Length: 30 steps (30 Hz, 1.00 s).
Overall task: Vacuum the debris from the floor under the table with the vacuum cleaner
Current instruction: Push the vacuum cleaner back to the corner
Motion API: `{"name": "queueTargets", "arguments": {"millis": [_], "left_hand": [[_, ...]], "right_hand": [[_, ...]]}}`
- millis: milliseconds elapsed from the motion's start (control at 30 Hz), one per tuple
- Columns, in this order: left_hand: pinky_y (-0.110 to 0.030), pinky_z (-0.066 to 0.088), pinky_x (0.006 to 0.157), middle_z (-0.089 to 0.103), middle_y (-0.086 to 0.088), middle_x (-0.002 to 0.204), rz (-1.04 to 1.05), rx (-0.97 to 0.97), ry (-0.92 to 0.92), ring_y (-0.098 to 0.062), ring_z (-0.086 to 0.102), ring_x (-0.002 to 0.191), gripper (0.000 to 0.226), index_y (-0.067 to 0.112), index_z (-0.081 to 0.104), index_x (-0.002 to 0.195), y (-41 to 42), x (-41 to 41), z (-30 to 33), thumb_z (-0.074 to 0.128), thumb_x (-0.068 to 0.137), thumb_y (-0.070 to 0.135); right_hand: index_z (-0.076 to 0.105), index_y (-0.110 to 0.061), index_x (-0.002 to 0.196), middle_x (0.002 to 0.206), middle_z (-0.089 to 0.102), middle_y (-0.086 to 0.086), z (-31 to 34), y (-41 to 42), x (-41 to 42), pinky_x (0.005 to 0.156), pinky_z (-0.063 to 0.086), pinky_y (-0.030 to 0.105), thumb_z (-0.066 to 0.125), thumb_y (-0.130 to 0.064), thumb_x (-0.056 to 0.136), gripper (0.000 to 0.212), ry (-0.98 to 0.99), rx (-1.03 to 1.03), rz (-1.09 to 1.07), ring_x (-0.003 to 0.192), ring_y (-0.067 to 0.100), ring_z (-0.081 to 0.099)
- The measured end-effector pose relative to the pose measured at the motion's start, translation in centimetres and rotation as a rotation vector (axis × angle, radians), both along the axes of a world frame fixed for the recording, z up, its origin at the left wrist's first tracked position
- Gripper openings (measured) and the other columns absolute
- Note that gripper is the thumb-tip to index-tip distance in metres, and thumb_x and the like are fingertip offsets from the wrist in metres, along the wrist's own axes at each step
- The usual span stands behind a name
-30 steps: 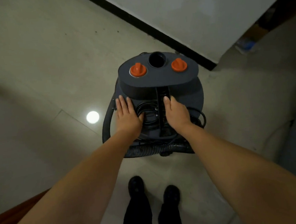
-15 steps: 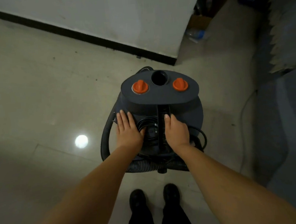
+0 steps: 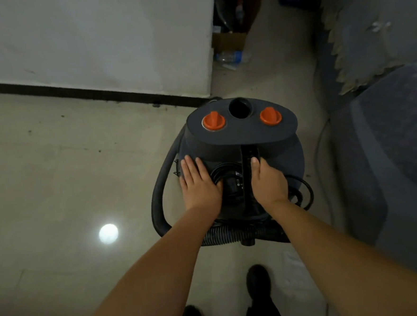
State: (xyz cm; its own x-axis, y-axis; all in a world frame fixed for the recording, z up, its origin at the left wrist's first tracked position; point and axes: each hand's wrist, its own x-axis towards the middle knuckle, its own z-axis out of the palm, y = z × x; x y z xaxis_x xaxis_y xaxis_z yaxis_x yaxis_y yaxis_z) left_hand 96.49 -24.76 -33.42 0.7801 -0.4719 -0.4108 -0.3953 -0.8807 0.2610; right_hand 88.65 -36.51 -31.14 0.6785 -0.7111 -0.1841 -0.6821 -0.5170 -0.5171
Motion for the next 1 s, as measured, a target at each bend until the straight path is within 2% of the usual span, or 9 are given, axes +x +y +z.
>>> {"name": "queueTargets", "arguments": {"millis": [200, 500, 667, 800, 1000], "left_hand": [[-0.042, 0.000, 0.120, -0.020, -0.020, 0.155, -0.073, 0.029, -0.011, -0.032, -0.018, 0.144, 0.080, 0.003, -0.013, 0.148, -8.8, 1.6, 0.1, 0.034, 0.098, 0.044], [-0.041, 0.002, 0.120, -0.019, -0.019, 0.156, -0.122, 0.039, -0.024, -0.032, -0.018, 0.144, 0.080, 0.004, -0.011, 0.149, -21.9, 4.7, 0.1, 0.035, 0.097, 0.043], [-0.041, 0.002, 0.120, -0.019, -0.019, 0.156, -0.112, 0.040, -0.036, -0.031, -0.017, 0.144, 0.078, 0.004, -0.011, 0.149, -27.4, 8.8, -0.4, 0.034, 0.097, 0.042], [-0.040, 0.003, 0.120, -0.018, -0.019, 0.156, -0.086, 0.044, -0.041, -0.031, -0.016, 0.145, 0.078, 0.004, -0.010, 0.149, -31.5, 13.0, -0.6, 0.034, 0.097, 0.043], [-0.039, 0.002, 0.119, -0.018, -0.018, 0.156, -0.041, 0.049, -0.025, -0.030, -0.017, 0.145, 0.078, 0.005, -0.009, 0.149, -37.5, 19.4, -0.3, 0.035, 0.097, 0.042]], "right_hand": [[0.060, 0.002, 0.104, 0.086, 0.068, 0.025, -0.4, -8.6, 0.6, 0.071, 0.046, 0.042, 0.028, -0.027, 0.104, 0.043, -0.017, 0.000, -0.024, 0.082, 0.040, 0.063], [0.059, 0.002, 0.110, 0.090, 0.068, 0.025, -0.5, -21.6, 2.9, 0.068, 0.041, 0.038, 0.028, -0.027, 0.104, 0.043, -0.007, 0.005, -0.003, 0.085, 0.040, 0.063], [0.059, 0.000, 0.106, 0.090, 0.068, 0.022, -0.5, -27.1, 6.9, 0.069, 0.042, 0.038, 0.027, -0.029, 0.104, 0.043, -0.020, 0.012, 0.005, 0.086, 0.039, 0.063], [0.058, -0.001, 0.107, 0.090, 0.068, 0.021, -0.5, -31.4, 11.3, 0.065, 0.036, 0.034, 0.027, -0.031, 0.105, 0.043, -0.010, 0.012, 0.032, 0.085, 0.038, 0.062], [0.057, -0.002, 0.113, 0.096, 0.067, 0.020, 0.1, -37.4, 18.0, 0.070, 0.041, 0.037, 0.025, -0.032, 0.105, 0.044, 0.016, 0.034, 0.048, 0.091, 0.038, 0.062]]}}
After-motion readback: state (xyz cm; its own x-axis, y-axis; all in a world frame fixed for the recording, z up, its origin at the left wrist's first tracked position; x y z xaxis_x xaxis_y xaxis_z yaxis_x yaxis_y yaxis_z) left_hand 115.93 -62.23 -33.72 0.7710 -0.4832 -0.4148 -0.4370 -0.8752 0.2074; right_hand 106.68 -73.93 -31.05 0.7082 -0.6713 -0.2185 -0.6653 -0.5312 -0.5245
